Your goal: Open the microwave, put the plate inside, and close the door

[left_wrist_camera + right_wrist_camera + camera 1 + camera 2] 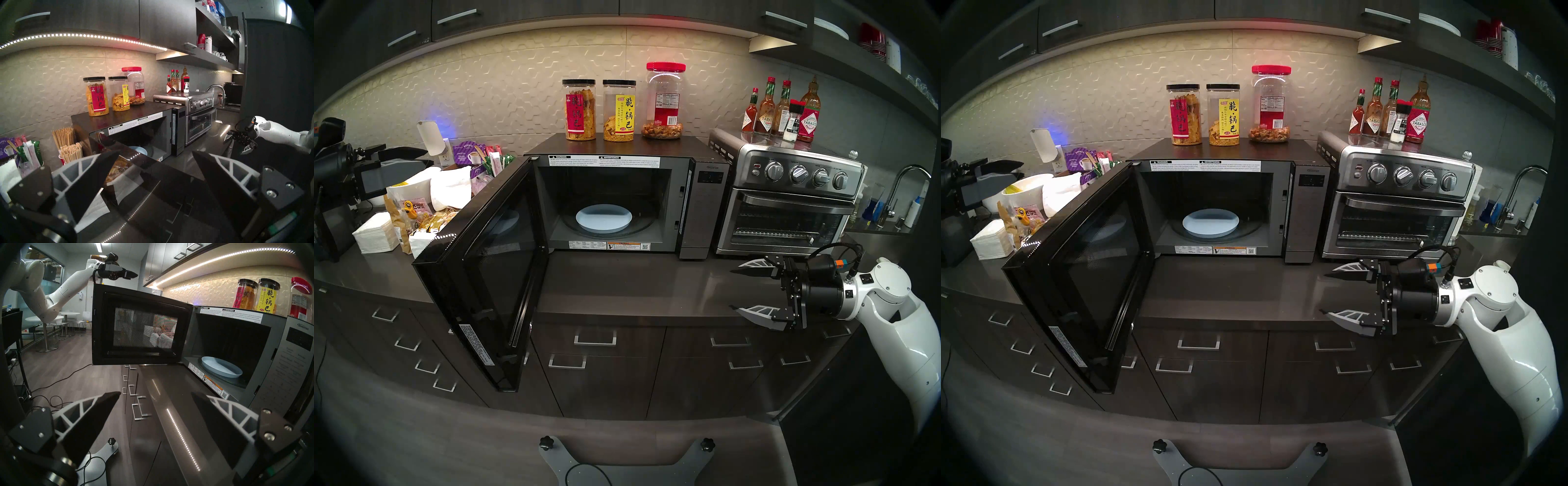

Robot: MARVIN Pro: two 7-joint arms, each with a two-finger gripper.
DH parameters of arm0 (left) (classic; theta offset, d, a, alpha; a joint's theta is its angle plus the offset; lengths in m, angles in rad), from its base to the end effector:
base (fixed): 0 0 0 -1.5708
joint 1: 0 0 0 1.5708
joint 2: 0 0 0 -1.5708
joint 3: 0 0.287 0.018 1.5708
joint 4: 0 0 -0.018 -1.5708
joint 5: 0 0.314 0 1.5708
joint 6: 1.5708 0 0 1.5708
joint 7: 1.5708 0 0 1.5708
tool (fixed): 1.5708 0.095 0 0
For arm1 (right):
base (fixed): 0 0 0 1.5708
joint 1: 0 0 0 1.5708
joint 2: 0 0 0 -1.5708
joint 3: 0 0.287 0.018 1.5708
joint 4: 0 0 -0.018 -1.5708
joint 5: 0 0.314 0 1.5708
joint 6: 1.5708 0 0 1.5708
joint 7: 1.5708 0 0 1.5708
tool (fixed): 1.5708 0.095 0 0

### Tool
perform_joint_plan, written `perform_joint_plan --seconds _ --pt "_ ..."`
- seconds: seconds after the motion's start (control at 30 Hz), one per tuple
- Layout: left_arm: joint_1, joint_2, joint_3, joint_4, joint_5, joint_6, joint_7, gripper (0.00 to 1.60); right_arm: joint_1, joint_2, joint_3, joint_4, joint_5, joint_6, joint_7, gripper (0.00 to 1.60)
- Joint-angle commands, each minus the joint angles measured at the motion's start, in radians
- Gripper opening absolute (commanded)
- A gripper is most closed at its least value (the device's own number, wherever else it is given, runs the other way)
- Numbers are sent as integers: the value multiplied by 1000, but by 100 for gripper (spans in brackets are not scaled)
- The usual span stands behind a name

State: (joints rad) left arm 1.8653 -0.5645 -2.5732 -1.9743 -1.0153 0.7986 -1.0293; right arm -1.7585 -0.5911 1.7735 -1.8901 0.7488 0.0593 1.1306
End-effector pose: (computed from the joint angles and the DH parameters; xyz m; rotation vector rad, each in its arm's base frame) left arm 0.2652 0.2274 0.0598 1.8891 -0.8227 1.6780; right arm 0.3286 -0.1185 -0.1365 -1.5257 -1.3403 -1.4561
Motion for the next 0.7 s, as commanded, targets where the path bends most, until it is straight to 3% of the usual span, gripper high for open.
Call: perform_joint_plan --seconds 0.0,0.13,0.67 --pt "85 -11 -46 27 21 -51 -110 160 9 2 9 -6 6 2 -1 160" --pt "112 -15 -56 33 31 -74 -130 160 9 2 9 -6 6 2 -1 160" --pt "172 -66 15 52 103 -183 -208 160 9 2 9 -7 6 2 -1 160"
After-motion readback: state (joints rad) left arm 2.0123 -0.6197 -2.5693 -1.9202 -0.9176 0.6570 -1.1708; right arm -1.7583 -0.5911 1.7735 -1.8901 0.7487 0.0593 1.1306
